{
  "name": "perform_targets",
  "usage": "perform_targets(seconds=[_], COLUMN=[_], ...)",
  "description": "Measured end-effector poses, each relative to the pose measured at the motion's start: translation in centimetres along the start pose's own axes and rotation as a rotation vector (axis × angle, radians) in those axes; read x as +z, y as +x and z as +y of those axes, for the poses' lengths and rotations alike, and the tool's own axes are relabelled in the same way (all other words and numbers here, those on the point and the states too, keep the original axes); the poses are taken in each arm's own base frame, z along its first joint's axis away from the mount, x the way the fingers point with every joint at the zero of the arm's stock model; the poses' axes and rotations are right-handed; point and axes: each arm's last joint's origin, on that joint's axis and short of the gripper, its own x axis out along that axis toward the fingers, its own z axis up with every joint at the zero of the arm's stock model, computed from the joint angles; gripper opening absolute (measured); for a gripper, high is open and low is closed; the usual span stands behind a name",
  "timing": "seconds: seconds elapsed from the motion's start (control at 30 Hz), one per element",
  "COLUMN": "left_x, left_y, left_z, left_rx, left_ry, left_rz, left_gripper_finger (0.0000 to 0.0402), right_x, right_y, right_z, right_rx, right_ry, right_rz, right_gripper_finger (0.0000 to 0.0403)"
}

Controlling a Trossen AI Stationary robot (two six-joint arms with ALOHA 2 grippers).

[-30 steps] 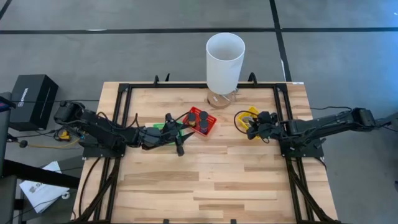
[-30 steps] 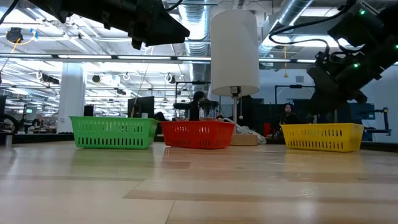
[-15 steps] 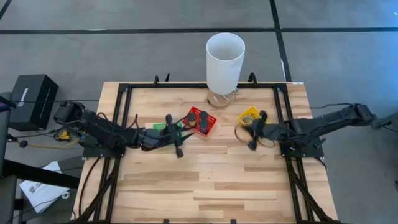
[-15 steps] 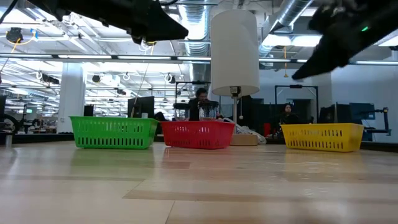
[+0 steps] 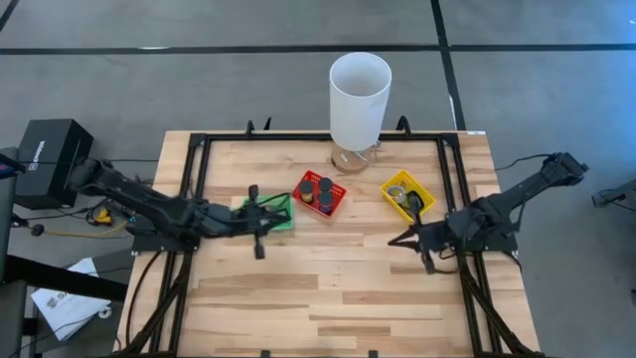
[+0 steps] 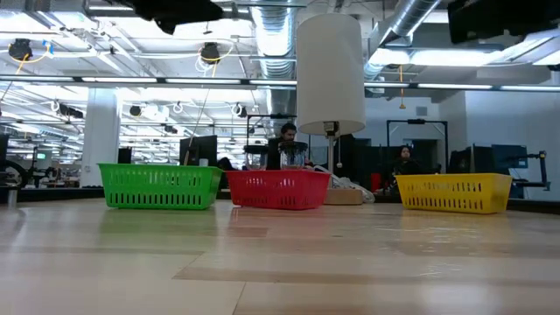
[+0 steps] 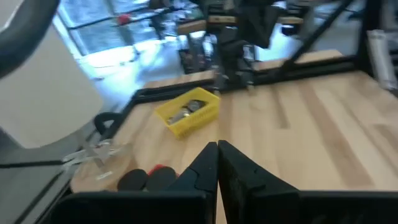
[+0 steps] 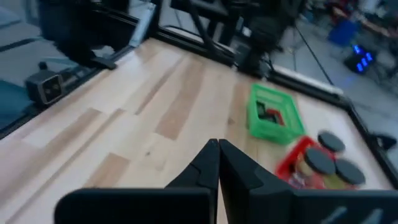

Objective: Pick & Place Office items
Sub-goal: Return to Home Position

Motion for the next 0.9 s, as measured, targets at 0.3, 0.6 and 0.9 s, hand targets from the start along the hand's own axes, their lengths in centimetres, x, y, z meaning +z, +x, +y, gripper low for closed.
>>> perform_targets(seconds=[0.3,0.6,0.9], left_x=[-0.6,-5.5,-7.5], left_y=[-5.7,-9.9,-11.4], left_z=[3.6,5.7,6.7], left_rx=[-0.056,-0.006,0.076], left_ry=[-0.020,-0.146,-0.137], left_rz=[-0.082,-0.296,-0.400], left_gripper_finger=[0.0001,0.0001,0.0001], right_x=[0.0,-0.8,-5.1], right_y=[-1.9,-4.2,-5.5], right_z=[-2.6,-5.4,-5.6], right_rx=[-0.050,-0.136,-0.253], right_ry=[-0.073,0.028,0.161], right_rz=[-0.054,-0.122,-0.250], right_gripper_finger=[0.0000,0.0000,0.0000])
